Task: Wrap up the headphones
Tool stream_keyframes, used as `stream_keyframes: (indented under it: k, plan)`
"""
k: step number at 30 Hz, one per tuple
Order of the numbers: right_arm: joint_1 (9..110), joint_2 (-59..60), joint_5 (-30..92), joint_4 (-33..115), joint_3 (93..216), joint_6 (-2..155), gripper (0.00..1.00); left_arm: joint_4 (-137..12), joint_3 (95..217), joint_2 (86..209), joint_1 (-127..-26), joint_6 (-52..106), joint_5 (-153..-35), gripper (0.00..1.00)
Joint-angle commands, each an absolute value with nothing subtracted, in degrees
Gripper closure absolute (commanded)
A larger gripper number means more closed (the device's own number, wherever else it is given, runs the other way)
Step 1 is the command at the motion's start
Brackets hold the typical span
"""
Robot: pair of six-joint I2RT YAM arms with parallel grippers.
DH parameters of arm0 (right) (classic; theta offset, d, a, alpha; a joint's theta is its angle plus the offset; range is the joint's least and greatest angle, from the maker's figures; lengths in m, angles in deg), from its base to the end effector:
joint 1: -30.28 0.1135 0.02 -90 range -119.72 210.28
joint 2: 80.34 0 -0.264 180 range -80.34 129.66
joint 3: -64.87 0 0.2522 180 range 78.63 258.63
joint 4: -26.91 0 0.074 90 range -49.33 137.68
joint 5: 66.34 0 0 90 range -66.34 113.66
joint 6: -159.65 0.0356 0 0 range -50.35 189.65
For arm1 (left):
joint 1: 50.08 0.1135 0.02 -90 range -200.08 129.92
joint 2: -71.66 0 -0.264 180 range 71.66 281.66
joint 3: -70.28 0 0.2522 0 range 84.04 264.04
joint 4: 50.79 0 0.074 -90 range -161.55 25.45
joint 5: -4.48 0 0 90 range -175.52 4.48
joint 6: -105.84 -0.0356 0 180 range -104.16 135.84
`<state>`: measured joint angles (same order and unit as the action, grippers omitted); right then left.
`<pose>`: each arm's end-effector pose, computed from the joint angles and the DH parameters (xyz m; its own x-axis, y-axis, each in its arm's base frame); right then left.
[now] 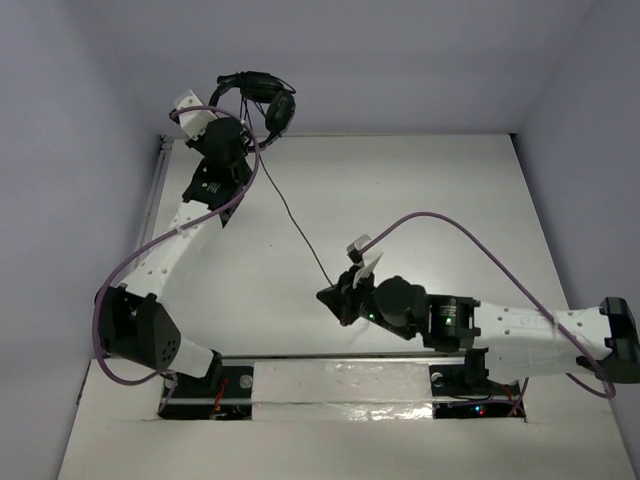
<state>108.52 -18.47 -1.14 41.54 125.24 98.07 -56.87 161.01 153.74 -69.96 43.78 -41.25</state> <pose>0.0655 0.2415 0.3102 -0.4337 0.0366 -0.9003 -0.6824 0.6391 0.3547 0.3210 -0.0896 0.4174 0.2304 -0.4401 -0.8679 -0.3445 0.7972 -0.4957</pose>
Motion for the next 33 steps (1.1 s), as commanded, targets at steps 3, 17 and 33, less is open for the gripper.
stream_keyframes:
  k: [3,17,33]
  plan:
    - [109.1,-21.8,-3.5,48.1,131.9,93.0,1.0,-48.8,160.2,152.3,-70.0,38.1,-37.8,1.0]
    - [109.1,-27.3,-15.6,57.8,148.8,77.2,1.0,-57.6,156.3,151.1,-71.1,34.6,-49.3,1.0]
    - [94.7,-18.9,-8.3,49.8,162.2,63.1,1.0,-66.4,150.9,150.1,-90.1,23.4,-49.7,1.0]
